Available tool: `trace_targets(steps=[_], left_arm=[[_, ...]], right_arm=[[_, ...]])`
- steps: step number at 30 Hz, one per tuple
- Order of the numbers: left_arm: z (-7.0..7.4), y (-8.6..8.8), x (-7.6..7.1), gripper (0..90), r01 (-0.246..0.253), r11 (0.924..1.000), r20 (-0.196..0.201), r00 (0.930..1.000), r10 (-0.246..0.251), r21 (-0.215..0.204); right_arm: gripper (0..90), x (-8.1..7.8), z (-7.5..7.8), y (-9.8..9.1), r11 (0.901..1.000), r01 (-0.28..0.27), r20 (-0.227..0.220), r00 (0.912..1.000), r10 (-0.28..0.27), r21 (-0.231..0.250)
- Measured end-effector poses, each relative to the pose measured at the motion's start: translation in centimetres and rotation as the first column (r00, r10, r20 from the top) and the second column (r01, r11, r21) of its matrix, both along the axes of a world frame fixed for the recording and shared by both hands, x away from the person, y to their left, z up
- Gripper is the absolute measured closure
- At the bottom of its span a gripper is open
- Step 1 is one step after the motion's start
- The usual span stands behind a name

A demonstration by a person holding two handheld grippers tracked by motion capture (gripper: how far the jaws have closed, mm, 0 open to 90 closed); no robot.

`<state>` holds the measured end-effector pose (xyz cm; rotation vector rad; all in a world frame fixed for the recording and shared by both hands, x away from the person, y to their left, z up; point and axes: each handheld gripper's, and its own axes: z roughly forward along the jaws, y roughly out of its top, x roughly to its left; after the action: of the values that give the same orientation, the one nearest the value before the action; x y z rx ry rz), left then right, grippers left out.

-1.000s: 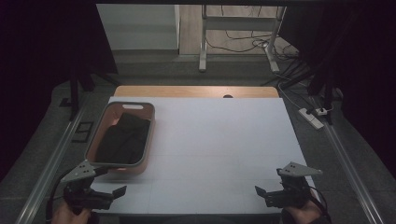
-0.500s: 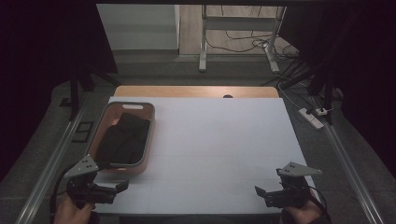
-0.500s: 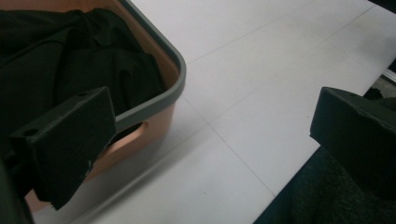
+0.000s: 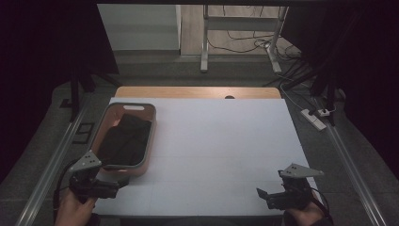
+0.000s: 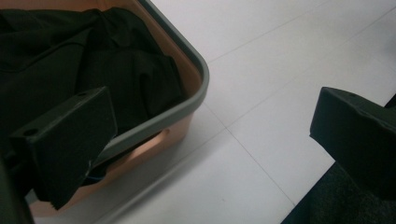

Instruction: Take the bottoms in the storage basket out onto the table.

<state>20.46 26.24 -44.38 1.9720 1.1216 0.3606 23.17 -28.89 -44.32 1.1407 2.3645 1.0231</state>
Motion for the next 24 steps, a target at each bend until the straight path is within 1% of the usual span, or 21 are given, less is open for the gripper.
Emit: trace_targets(steps=[7, 15, 24], left_arm=[[0.2, -0.1, 1.0, 0.0, -0.006, 0.9999, -0.005, 1.0, 0.006, 0.016], [0.4, 0.1, 2.0, 0.1, -0.032, 0.9994, -0.002, 0.9995, 0.032, 0.016], [0.3, 0.0, 3.0, 0.5, -0.038, 0.9989, -0.003, 0.9993, 0.038, 0.029]], right_arm=[[0.3, 0.0, 0.0, 0.0, 1.0, 0.0, -0.002, 1.0, 0.0, 0.002], [0.3, 0.0, 0.0, 0.0, 1.0, -0.001, -0.005, 1.0, 0.001, 0.002], [0.3, 0.0, 0.0, 0.0, 1.0, 0.002, -0.004, 1.0, -0.002, 0.004]])
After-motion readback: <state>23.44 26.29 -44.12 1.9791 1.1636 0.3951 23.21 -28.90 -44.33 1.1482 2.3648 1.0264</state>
